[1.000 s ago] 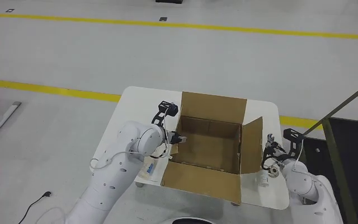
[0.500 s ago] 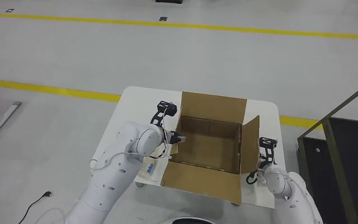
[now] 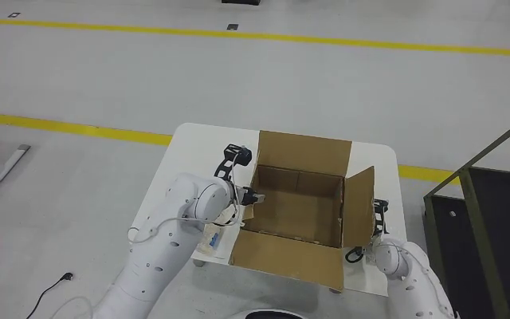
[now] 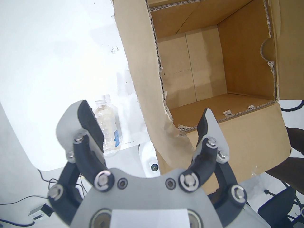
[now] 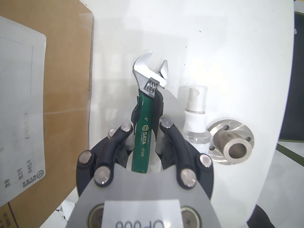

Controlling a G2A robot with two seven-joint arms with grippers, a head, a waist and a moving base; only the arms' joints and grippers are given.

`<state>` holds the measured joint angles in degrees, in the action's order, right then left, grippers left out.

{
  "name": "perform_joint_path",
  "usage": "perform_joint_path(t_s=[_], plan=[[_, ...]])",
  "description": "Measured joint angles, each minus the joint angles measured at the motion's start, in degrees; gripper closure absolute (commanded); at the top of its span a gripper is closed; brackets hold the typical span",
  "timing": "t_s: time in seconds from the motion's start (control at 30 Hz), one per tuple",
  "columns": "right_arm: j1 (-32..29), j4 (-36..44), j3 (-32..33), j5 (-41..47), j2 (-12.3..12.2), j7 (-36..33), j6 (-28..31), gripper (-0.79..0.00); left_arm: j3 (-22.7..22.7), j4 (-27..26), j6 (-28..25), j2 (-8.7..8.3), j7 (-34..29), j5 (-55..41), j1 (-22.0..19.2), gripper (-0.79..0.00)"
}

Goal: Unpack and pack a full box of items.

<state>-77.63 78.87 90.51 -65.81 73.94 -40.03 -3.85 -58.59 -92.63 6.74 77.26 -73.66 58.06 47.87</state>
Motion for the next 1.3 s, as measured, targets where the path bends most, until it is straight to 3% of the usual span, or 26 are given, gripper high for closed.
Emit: perform_joint_path(t_s=[0.2,0.33,0.4,0.53,0.77,0.97,1.1,1.13,1.17,1.2,1.23,1.3], plan=[[0.47,-0.12,-0.02,0.62,-0.13,0.49,0.2,-0.191,-0.1,0.06,-0.27,-0.03,0.07,-0.08,-0.08,-0.785],[0.35,1.36,1.04,2.46,-0.25,1.29,0.21,-0.151,-0.27,0.1,-0.25,-0.05,0.01,-0.08,-0.2,-0.785],[-0.22,3.39,2.87,5.57,-0.31,2.54,0.13,0.0,-0.45,-0.01,-0.32,-0.09,-0.11,-0.09,-0.28,-0.785],[-2.41,8.8,8.33,16.24,-0.31,7.18,1.54,0.0,-0.65,-0.13,-0.44,-0.14,-0.19,-0.11,-0.32,-0.785],[-8.49,20.02,17.29,41.88,0.22,15.39,9.04,0.0,-0.15,0.2,-0.87,-0.02,0.05,-0.54,-0.82,-0.785],[-10.84,25.36,19.72,59.73,0.49,15.19,14.5,0.0,0.83,0.68,-1.55,0.05,-0.5,0.39,-1.35,-0.785],[-11.28,27.62,19.21,63.14,0.39,13.86,16.18,-0.003,1.24,0.59,-1.32,0.12,-0.77,0.68,-1.49,-0.785],[-11.37,27.98,18.91,63.79,0.37,13.35,16.49,-0.077,1.31,0.46,-1.32,0.12,-0.95,0.77,-1.52,-0.785],[-11.46,28.4,18.5,64.42,0.32,12.68,16.76,-0.302,1.41,0.29,-1.38,0.12,-1.16,0.9,-1.54,-0.785],[-11.49,28.69,18.12,64.8,0.27,11.98,16.95,-0.653,1.45,0.23,-1.42,0.12,-1.22,0.95,-1.55,-0.785],[-11.51,28.96,17.85,64.71,0.19,11.27,17.07,-0.785,1.46,0.22,-1.43,0.12,-1.24,0.97,-1.55,-0.785],[-11.5,29.59,17.2,62.28,-0.04,9.83,17.11,-0.785,1.46,0.22,-1.44,0.12,-1.23,0.97,-1.55,-0.785]])
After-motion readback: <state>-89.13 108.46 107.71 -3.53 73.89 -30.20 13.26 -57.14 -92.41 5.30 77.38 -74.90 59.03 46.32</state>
